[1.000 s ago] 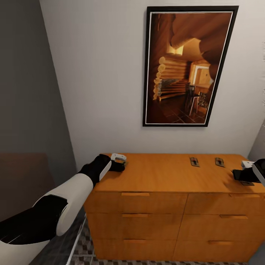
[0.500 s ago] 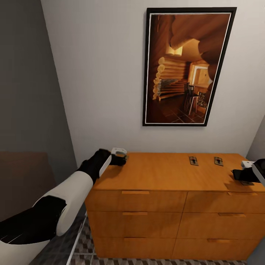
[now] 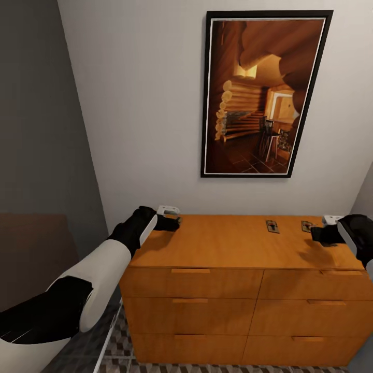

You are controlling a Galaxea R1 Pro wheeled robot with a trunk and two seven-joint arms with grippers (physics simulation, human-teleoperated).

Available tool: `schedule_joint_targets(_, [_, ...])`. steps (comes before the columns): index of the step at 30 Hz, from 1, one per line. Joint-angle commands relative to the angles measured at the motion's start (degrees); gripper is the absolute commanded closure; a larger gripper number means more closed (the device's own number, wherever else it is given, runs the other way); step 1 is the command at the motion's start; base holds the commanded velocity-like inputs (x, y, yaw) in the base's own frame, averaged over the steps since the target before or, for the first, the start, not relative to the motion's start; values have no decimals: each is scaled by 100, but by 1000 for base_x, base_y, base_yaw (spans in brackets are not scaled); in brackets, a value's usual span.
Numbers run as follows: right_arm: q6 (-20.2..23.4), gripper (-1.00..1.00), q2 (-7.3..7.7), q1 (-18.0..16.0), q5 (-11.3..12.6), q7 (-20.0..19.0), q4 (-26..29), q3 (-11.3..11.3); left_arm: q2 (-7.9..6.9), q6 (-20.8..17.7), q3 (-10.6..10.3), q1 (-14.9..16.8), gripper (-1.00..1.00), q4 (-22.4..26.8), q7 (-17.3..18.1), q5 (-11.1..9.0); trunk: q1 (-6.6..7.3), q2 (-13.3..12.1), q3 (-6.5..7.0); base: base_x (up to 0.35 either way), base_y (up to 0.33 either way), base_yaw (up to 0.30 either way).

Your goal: Take the four mousetraps from the cabinet in the bathroom and place them on the bathroom floor. Make sure all four end up on the same floor surface, and ensure that at least two of them are either under or directly next to the same bathroom sink.

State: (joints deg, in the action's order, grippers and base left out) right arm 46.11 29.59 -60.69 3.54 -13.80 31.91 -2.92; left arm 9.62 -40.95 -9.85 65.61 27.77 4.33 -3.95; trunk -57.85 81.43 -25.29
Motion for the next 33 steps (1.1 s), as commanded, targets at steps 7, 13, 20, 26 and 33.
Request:
schedule_joint_targets(7, [6,100,-305,-5,-1,42,192,-46,9,-18,-28,4,100,8,-33,-397,0,4,-7,0,0,0])
schedule_joint_targets(13, [38,100,-523,-5,-14,51,694,-42,13,-18,-28,4,100,3,-52,-646,0,4,-7,0,0,0])
schedule_joint_targets(20, [76,100,-693,-5,-28,45,1157,-48,21,-17,-31,-1,100,1,-55,-706,0,4,-7,-41,0,0])
schedule_joint_targets(26, [81,100,-714,-5,-29,44,1244,-51,22,-18,-34,2,100,-9,-57,-714,0,4,-7,-270,0,0])
schedule_joint_targets(33, [55,100,-724,-5,-8,47,1278,-51,22,-18,-35,1,100,-31,-64,-721,0,4,-7,-328,0,0])
